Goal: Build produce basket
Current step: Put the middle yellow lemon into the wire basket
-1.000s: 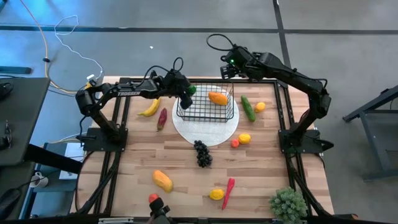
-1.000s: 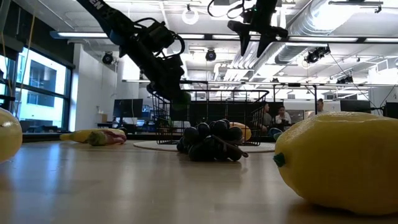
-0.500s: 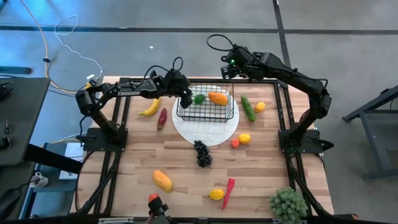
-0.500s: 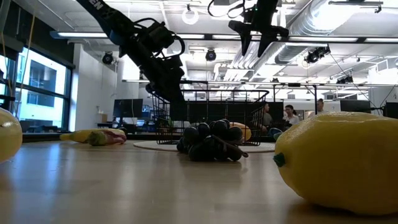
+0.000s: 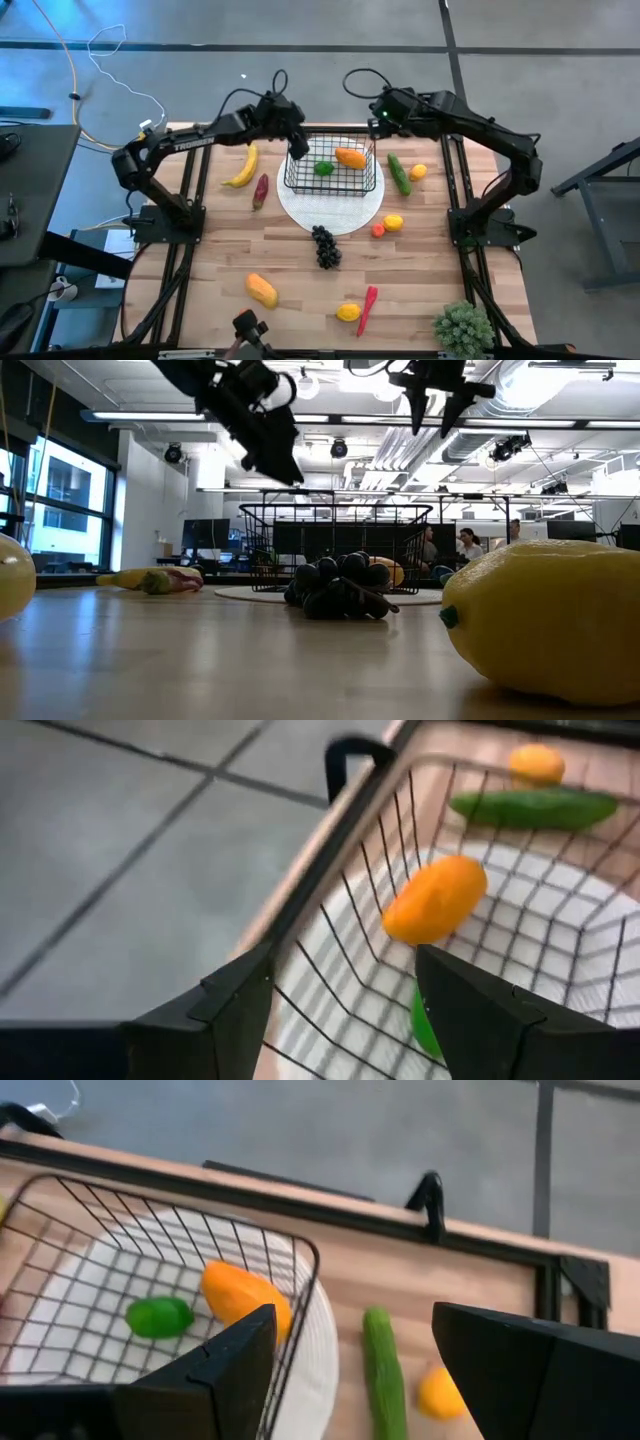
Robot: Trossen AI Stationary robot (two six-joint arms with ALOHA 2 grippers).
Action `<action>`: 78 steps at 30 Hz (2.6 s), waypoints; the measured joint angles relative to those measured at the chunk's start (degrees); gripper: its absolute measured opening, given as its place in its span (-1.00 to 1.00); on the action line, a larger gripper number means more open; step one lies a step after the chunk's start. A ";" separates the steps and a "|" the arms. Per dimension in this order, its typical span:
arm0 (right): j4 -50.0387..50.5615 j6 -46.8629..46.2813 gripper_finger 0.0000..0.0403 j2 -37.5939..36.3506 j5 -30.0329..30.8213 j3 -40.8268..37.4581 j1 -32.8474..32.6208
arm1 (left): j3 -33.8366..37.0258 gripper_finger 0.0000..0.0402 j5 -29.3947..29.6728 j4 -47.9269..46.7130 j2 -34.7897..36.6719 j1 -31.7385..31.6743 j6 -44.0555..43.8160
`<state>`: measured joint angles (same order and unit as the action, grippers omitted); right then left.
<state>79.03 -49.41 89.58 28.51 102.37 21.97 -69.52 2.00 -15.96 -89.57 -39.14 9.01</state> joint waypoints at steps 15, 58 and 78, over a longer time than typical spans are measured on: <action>11.01 -13.67 0.24 0.02 -5.78 -0.11 -12.39 | -7.92 0.15 0.16 -7.56 3.45 -5.55 5.12; 10.33 -5.05 0.24 -0.06 -15.61 -14.97 -37.06 | -10.75 0.13 -9.90 -47.23 9.08 13.13 -13.42; 6.79 -11.96 0.24 -7.73 -16.59 -30.65 -45.14 | -10.75 0.13 1.30 -57.20 9.06 24.96 -21.66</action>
<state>85.81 -61.37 81.85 11.92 71.72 -23.18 -80.27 3.30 -73.15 -80.51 -14.18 -12.65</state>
